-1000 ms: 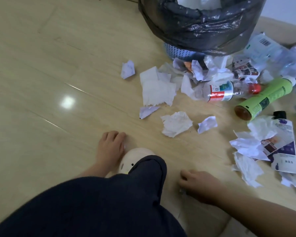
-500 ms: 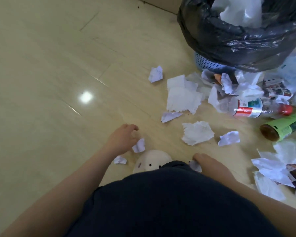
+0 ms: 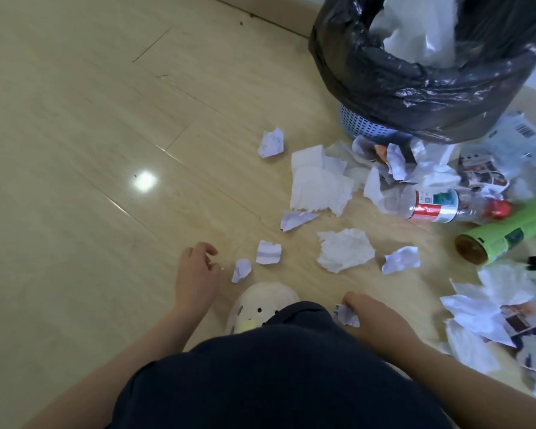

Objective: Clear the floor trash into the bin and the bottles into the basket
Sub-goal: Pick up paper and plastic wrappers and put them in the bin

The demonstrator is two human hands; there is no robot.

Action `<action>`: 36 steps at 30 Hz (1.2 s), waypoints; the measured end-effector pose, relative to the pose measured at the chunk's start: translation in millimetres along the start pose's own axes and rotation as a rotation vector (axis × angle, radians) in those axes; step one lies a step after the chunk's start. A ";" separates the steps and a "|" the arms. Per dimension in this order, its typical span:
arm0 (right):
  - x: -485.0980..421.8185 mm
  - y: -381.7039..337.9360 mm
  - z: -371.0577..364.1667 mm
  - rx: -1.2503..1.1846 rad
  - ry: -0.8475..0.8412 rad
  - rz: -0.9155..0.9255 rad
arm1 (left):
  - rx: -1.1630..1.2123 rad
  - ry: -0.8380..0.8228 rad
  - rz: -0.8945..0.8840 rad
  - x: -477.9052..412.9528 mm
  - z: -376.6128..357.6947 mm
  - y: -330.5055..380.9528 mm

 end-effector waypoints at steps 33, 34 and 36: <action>0.6 22.6 -6.9 0.010 -0.006 -0.016 | -0.307 -0.180 -0.328 -47.4 -53.8 77.1; 1.0 23.7 -6.3 0.015 -0.005 -0.016 | -0.277 -0.175 -0.310 -50.1 -52.8 83.5; 0.4 25.4 -3.2 0.032 0.000 -0.018 | -0.236 -0.145 -0.375 -50.4 -52.2 107.5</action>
Point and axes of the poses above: each hand's wrist, its own x-axis away from the middle knuckle, its own z-axis out of the back of the hand, y = z × x, the point moved 7 cm from there along -x, towards the middle knuckle, and after that the axes turned 15 degrees about -y, right-handed, at the moved point
